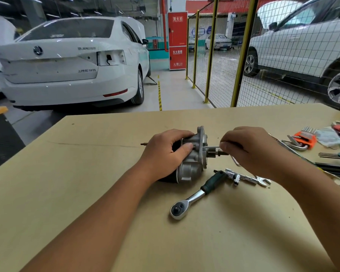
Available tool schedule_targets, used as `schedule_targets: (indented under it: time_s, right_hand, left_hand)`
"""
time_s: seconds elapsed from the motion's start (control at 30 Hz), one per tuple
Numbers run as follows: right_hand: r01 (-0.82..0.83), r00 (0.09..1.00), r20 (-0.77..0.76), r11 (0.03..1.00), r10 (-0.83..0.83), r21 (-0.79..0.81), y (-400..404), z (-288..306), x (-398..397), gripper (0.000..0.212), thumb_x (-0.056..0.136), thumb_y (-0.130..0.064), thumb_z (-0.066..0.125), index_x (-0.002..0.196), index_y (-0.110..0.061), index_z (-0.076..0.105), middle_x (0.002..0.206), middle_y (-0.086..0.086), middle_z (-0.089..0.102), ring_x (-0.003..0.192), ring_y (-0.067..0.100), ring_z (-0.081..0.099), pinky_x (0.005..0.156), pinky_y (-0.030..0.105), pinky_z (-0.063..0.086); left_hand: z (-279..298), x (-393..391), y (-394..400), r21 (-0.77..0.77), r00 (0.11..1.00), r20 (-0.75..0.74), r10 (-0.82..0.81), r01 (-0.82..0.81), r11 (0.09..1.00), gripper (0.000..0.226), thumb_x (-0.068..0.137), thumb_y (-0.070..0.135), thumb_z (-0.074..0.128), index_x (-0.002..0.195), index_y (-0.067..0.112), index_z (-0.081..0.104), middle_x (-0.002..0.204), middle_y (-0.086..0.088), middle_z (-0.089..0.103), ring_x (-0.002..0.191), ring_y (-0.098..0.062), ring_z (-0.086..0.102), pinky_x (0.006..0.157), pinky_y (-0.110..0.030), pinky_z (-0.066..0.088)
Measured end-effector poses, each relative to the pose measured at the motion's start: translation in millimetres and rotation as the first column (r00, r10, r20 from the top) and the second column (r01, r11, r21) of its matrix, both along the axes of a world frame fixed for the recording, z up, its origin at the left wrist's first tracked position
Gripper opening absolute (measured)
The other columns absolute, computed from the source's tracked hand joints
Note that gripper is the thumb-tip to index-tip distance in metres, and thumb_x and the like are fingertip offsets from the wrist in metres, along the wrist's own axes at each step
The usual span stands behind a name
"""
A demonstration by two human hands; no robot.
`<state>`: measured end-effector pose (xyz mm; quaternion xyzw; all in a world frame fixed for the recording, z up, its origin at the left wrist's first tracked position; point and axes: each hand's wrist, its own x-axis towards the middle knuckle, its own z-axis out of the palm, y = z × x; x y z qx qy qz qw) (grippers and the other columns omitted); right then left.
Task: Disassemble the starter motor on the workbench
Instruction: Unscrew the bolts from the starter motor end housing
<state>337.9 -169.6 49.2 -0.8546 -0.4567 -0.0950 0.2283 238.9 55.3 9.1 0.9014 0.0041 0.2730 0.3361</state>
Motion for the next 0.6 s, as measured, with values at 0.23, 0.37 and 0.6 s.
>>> schedule_targets:
  time_s: [0.23, 0.37, 0.6]
  right_hand:
    - [0.038, 0.998, 0.046, 0.999, -0.039, 0.023, 2.9, -2.4, -1.7, 0.012, 0.096, -0.019, 0.066, 0.093, -0.013, 0.076, 0.084, -0.005, 0.06, 0.081, 0.019, 0.056, 0.074, 0.034, 0.045]
    - [0.048, 0.994, 0.096, 0.999, -0.049, 0.01, 0.6, -0.4, -4.0, 0.006, 0.091, -0.029, 0.072, 0.088, -0.024, 0.076, 0.08, -0.017, 0.057, 0.08, 0.018, 0.059, 0.078, 0.043, 0.051]
    - [0.025, 0.999, 0.021, 0.998, -0.027, 0.058, 1.2, -4.5, -2.2, 0.015, 0.085, -0.026, 0.079, 0.078, -0.028, 0.066, 0.077, -0.014, 0.058, 0.069, 0.0, 0.052, 0.059, 0.016, 0.034]
  left_hand:
    - [-0.2, 0.5, -0.5, -0.012, 1.0, -0.009, 0.002, -0.003, 1.0, 0.04, 0.092, 0.041, 0.058, 0.126, 0.026, 0.072, 0.12, 0.015, 0.072, 0.114, -0.005, 0.063, 0.104, -0.038, 0.051]
    - [0.1, 0.0, -0.5, 0.008, 1.0, -0.009, 0.005, -0.005, 1.0, 0.04, 0.091, 0.041, 0.059, 0.127, 0.028, 0.072, 0.119, 0.015, 0.072, 0.112, -0.005, 0.063, 0.102, -0.038, 0.051]
    - [0.4, -0.2, 0.1, 0.012, 1.0, -0.016, 0.0, 0.0, 1.0, 0.041, 0.091, 0.043, 0.059, 0.127, 0.028, 0.071, 0.119, 0.016, 0.071, 0.111, -0.005, 0.063, 0.102, -0.038, 0.052]
